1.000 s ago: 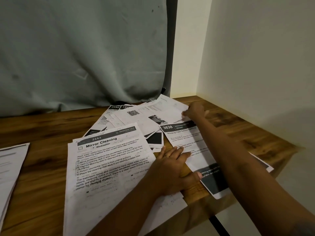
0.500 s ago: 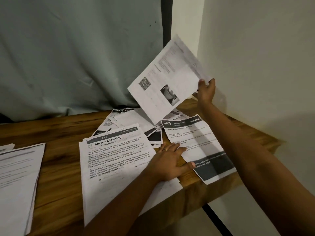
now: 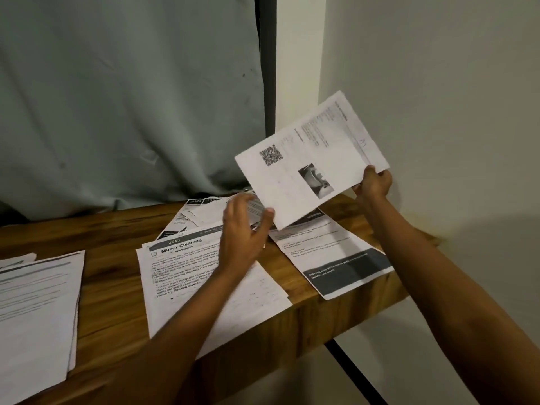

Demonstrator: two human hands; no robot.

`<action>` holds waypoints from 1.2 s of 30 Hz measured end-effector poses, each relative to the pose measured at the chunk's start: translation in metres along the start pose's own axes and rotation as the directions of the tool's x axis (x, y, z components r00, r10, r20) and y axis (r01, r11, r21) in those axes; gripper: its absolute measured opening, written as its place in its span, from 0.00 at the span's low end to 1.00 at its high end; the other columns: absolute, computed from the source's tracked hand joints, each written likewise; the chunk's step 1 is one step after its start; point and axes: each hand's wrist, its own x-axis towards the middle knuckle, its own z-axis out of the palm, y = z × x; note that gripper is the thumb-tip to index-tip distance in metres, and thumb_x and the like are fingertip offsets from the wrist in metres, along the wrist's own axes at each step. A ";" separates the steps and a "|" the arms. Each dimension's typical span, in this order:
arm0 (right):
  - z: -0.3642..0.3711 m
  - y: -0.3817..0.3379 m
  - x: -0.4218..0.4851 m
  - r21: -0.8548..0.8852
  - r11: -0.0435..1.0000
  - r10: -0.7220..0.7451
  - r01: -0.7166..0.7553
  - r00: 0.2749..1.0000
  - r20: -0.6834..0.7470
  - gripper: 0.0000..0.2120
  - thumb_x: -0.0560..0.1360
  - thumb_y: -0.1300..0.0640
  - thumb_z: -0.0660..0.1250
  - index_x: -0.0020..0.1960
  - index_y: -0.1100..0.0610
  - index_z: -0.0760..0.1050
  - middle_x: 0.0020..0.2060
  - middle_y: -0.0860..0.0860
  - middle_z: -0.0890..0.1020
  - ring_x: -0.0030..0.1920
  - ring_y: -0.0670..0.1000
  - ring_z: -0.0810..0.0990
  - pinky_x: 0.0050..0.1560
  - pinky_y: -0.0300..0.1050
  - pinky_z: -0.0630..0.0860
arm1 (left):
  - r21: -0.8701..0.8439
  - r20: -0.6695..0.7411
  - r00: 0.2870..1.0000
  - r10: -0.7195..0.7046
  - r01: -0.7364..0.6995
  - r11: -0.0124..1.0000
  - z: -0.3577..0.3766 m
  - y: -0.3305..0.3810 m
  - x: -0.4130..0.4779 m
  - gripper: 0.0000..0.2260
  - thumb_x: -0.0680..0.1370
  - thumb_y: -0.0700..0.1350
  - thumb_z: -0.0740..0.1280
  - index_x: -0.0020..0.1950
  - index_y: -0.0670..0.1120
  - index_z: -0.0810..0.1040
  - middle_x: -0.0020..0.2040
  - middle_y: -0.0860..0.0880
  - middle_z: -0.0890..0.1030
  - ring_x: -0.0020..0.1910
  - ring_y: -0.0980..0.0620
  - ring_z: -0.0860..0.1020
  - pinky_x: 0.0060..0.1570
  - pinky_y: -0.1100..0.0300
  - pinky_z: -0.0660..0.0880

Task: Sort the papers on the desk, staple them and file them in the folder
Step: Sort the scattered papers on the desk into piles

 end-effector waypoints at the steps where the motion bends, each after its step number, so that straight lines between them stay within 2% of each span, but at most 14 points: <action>1: 0.000 -0.001 -0.006 -0.041 0.999 -0.003 0.005 1.000 0.027 0.13 0.80 0.58 0.59 0.63 0.59 0.68 0.53 0.52 0.79 0.48 0.52 0.80 0.45 0.48 0.81 | -0.041 -0.093 0.995 -0.033 0.029 0.999 -0.012 0.000 0.010 0.23 0.77 0.60 0.60 0.66 0.47 0.68 0.66 0.48 0.69 0.62 0.55 0.67 0.55 0.57 0.70; 4: 0.007 0.001 -0.026 -0.119 0.993 0.027 -0.012 0.992 0.124 0.11 0.79 0.60 0.60 0.60 0.62 0.69 0.52 0.55 0.79 0.48 0.54 0.79 0.41 0.45 0.79 | -0.038 -0.137 0.972 -0.189 0.185 0.982 -0.053 -0.008 0.037 0.23 0.78 0.57 0.62 0.69 0.45 0.67 0.68 0.45 0.70 0.65 0.48 0.69 0.61 0.53 0.69; 9: 0.034 0.008 -0.072 -0.195 0.973 0.186 -0.124 0.921 0.342 0.13 0.77 0.61 0.63 0.59 0.65 0.68 0.53 0.59 0.80 0.49 0.59 0.82 0.45 0.59 0.80 | -0.055 0.086 0.910 -0.406 0.411 0.910 -0.104 -0.031 0.046 0.20 0.79 0.58 0.61 0.66 0.47 0.72 0.61 0.48 0.77 0.59 0.48 0.76 0.59 0.55 0.72; 11: 0.047 0.011 -0.094 -0.301 0.950 0.190 -0.077 0.910 0.368 0.11 0.79 0.61 0.62 0.58 0.65 0.69 0.50 0.57 0.79 0.46 0.56 0.81 0.39 0.50 0.81 | -0.042 0.111 0.899 -0.424 0.431 0.902 -0.118 -0.035 0.037 0.17 0.78 0.57 0.63 0.61 0.48 0.75 0.56 0.49 0.80 0.53 0.49 0.79 0.55 0.55 0.74; 13: 0.059 0.019 -0.113 -0.356 0.932 0.214 -0.062 0.889 0.405 0.06 0.79 0.60 0.61 0.53 0.63 0.71 0.48 0.58 0.78 0.40 0.53 0.79 0.32 0.43 0.78 | -0.039 0.109 0.900 -0.422 0.428 0.903 -0.131 -0.043 0.024 0.13 0.75 0.55 0.64 0.52 0.49 0.79 0.50 0.48 0.83 0.48 0.47 0.81 0.53 0.49 0.78; 15: 0.066 0.028 -0.131 -0.360 0.926 0.271 -0.115 0.865 0.421 0.07 0.80 0.58 0.61 0.53 0.62 0.70 0.49 0.58 0.79 0.40 0.53 0.79 0.35 0.45 0.78 | -0.042 0.097 0.894 -0.437 0.443 0.896 -0.142 -0.051 0.008 0.11 0.72 0.50 0.63 0.45 0.46 0.81 0.44 0.47 0.84 0.45 0.44 0.82 0.48 0.45 0.79; 17: 0.072 0.034 -0.153 -0.336 0.913 0.370 -0.232 0.816 0.443 0.09 0.81 0.56 0.59 0.56 0.61 0.70 0.50 0.56 0.79 0.41 0.53 0.79 0.39 0.48 0.77 | -0.054 0.066 0.880 -0.471 0.474 0.879 -0.155 -0.051 -0.006 0.08 0.74 0.43 0.62 0.43 0.44 0.81 0.41 0.47 0.85 0.43 0.44 0.83 0.44 0.51 0.80; 19: 0.076 0.040 -0.175 -0.328 0.898 0.429 -0.293 0.746 0.510 0.08 0.82 0.56 0.56 0.54 0.59 0.72 0.49 0.53 0.79 0.41 0.50 0.79 0.36 0.46 0.77 | -0.101 0.016 0.842 -0.539 0.537 0.837 -0.169 -0.055 -0.016 0.09 0.76 0.39 0.62 0.43 0.44 0.82 0.41 0.48 0.84 0.41 0.46 0.83 0.41 0.58 0.80; 22: 0.081 0.049 -0.204 -0.432 0.877 0.448 -0.209 0.681 0.580 0.08 0.80 0.57 0.60 0.54 0.59 0.74 0.49 0.54 0.81 0.42 0.50 0.80 0.35 0.43 0.77 | -0.176 -0.022 0.785 -0.619 0.607 0.775 -0.193 -0.070 -0.028 0.09 0.74 0.40 0.63 0.42 0.46 0.83 0.42 0.49 0.85 0.43 0.47 0.84 0.48 0.47 0.81; 25: 0.084 0.062 -0.235 -0.620 0.784 0.479 0.013 0.622 0.620 0.04 0.77 0.64 0.64 0.43 0.60 0.74 0.40 0.57 0.80 0.35 0.51 0.78 0.33 0.40 0.75 | -0.149 -0.067 0.762 -0.644 0.631 0.761 -0.221 -0.081 -0.046 0.08 0.74 0.42 0.63 0.42 0.48 0.82 0.43 0.51 0.85 0.44 0.48 0.83 0.50 0.46 0.80; 27: 0.087 0.071 -0.252 -0.648 0.756 0.469 0.091 0.615 0.634 0.04 0.76 0.68 0.64 0.44 0.61 0.73 0.36 0.55 0.79 0.32 0.48 0.76 0.27 0.37 0.72 | -0.057 -0.094 0.782 -0.616 0.613 0.788 -0.238 -0.080 -0.061 0.08 0.76 0.44 0.62 0.45 0.47 0.82 0.45 0.51 0.85 0.45 0.49 0.83 0.50 0.48 0.80; 30: 0.095 0.080 -0.264 -0.649 0.740 0.391 0.177 0.672 0.629 0.06 0.74 0.67 0.66 0.51 0.61 0.75 0.43 0.58 0.80 0.35 0.51 0.76 0.31 0.38 0.71 | 0.201 -0.094 0.865 -0.493 0.502 0.841 -0.272 -0.082 -0.090 0.08 0.79 0.48 0.63 0.52 0.47 0.80 0.51 0.48 0.83 0.48 0.51 0.81 0.49 0.56 0.78; 33: 0.102 0.087 -0.270 -0.668 0.715 0.372 0.205 0.697 0.612 0.09 0.74 0.67 0.66 0.54 0.62 0.76 0.48 0.59 0.80 0.39 0.54 0.76 0.36 0.40 0.71 | 0.530 0.054 0.900 -0.433 0.341 0.776 -0.321 -0.087 -0.128 0.22 0.78 0.62 0.59 0.67 0.52 0.72 0.65 0.51 0.76 0.62 0.50 0.74 0.61 0.54 0.72; 36: 0.106 0.092 -0.276 -0.693 0.687 0.379 0.217 0.707 0.597 0.10 0.75 0.67 0.65 0.57 0.65 0.75 0.50 0.58 0.78 0.45 0.56 0.76 0.46 0.45 0.73 | 0.718 0.240 0.827 -0.509 0.202 0.666 -0.360 -0.088 -0.164 0.38 0.70 0.75 0.46 0.75 0.57 0.61 0.75 0.53 0.62 0.75 0.50 0.60 0.74 0.46 0.53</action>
